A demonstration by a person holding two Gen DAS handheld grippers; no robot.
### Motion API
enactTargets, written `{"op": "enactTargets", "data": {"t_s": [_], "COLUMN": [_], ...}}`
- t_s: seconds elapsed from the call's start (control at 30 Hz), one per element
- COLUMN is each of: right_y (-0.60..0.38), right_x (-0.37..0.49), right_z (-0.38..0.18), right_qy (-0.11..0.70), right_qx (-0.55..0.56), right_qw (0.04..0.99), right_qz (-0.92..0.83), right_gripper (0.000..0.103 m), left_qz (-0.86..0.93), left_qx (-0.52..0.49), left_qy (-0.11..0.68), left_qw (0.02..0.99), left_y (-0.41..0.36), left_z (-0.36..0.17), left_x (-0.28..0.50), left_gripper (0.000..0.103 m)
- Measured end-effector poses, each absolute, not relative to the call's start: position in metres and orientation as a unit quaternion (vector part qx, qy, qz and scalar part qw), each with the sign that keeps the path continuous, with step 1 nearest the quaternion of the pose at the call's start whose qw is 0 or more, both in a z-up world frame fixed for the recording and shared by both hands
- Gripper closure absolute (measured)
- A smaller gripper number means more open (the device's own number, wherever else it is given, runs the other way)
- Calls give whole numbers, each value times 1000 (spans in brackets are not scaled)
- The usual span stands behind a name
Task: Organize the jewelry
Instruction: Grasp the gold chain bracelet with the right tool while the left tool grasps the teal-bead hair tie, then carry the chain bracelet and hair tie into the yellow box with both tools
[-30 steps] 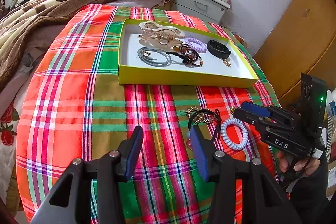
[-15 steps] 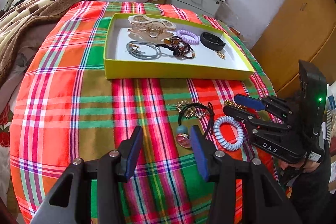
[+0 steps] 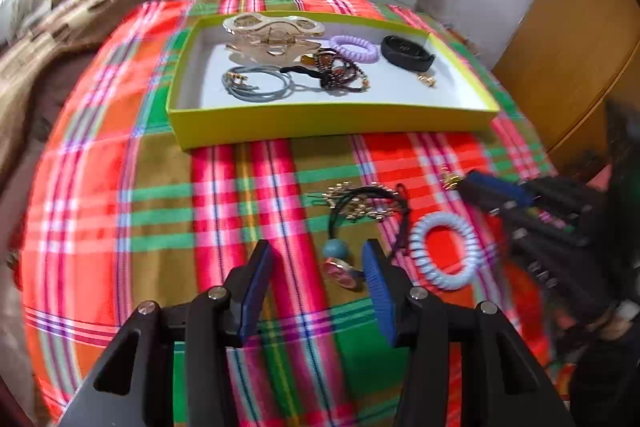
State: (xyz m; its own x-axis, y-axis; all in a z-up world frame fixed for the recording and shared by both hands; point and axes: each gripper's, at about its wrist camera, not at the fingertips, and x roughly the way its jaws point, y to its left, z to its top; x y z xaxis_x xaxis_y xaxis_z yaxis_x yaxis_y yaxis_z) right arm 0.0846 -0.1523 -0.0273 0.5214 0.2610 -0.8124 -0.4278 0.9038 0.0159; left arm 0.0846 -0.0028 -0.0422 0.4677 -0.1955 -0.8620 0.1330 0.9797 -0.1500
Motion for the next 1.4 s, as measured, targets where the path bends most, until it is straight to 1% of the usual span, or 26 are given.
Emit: {"op": "enactTargets", "data": {"t_s": [0.1, 0.37, 0.47, 0.53, 0.6, 0.63, 0.7, 0.73, 0.97, 1.4], "right_y": [-162, -176, -178, -180, -181, -181, -181, -182, -184, -187], "right_x": [84, 81, 81, 80, 79, 78, 78, 78, 75, 71], "right_z": [-22, -6, -1, 1, 3, 4, 5, 5, 9, 27], "right_qy": [439, 414, 408, 405, 403, 402, 400, 401, 396, 378], "right_qx": [-74, -42, -38, -33, -30, -29, -26, -26, -21, -16], "right_qw": [875, 891, 895, 896, 898, 898, 899, 899, 903, 911], "right_qz": [193, 180, 177, 176, 175, 175, 173, 173, 167, 164], "right_gripper": [94, 94, 94, 94, 94, 94, 94, 94, 94, 94], "left_qz": [-94, -62, -61, -61, -65, -68, -74, -74, -86, -99], "left_qx": [-30, 29, 32, 34, 33, 34, 32, 30, -3, -33], "left_qy": [508, 503, 502, 502, 500, 499, 498, 498, 493, 452], "left_qw": [856, 861, 862, 862, 863, 863, 864, 863, 866, 886], "left_y": [-3, -16, -17, -19, -22, -23, -24, -24, -14, -1], "left_z": [-43, -45, -45, -45, -45, -44, -44, -44, -40, -6], "left_x": [84, 82, 81, 81, 81, 81, 80, 80, 79, 74], "left_gripper": [55, 55, 56, 58, 71, 75, 85, 87, 88, 88]}}
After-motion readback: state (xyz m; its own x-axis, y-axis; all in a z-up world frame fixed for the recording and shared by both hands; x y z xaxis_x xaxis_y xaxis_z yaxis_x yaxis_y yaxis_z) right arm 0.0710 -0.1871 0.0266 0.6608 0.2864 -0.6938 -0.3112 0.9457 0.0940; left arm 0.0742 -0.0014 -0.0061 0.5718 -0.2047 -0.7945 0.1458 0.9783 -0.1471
